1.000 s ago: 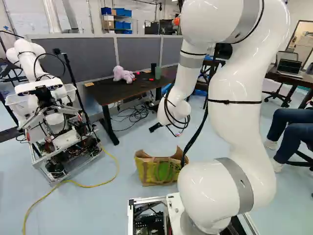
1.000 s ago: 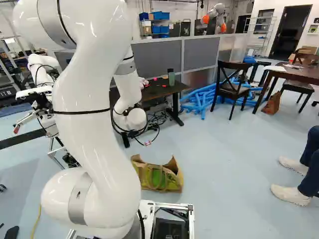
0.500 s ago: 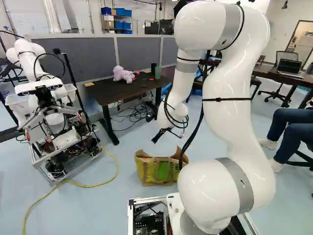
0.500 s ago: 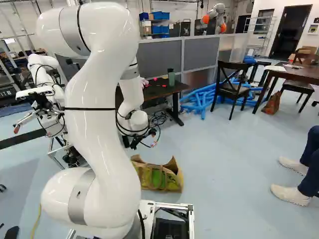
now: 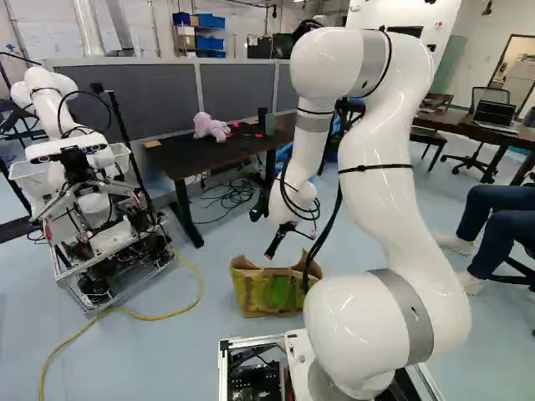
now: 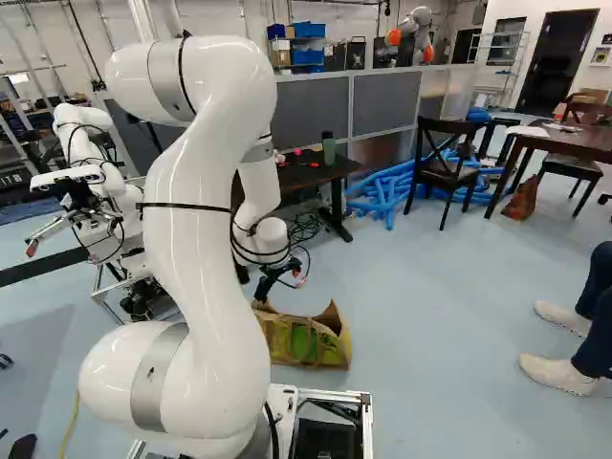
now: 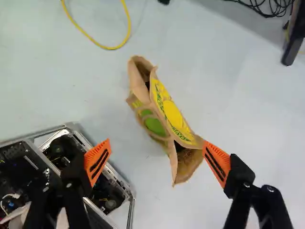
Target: Pick up the bag on the ground and place it on the table
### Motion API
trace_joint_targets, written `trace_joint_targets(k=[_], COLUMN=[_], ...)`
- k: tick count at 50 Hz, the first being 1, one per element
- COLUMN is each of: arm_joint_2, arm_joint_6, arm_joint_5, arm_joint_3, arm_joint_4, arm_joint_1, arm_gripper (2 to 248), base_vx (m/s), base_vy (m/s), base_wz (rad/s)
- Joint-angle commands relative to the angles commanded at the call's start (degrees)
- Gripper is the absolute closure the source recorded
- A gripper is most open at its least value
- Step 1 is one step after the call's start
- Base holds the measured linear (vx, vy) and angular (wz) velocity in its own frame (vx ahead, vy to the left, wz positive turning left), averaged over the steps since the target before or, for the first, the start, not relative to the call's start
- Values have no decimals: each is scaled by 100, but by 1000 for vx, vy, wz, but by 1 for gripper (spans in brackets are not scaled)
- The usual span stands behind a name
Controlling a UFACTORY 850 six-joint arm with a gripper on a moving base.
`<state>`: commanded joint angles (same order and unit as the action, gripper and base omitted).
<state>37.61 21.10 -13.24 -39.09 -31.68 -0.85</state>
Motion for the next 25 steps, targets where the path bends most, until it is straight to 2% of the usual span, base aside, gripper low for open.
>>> trace_joint_targets(k=[8,25], arm_joint_2=[239,778], arm_joint_6=[0,0], arm_joint_5=[153,188], arm_joint_3=[-191,-715], arm_joint_4=[-219,-832], arm_joint_1=[84,322], arm_gripper=[3,3], base_vx=[0,0], base_vy=[0,0], base_wz=[0,0])
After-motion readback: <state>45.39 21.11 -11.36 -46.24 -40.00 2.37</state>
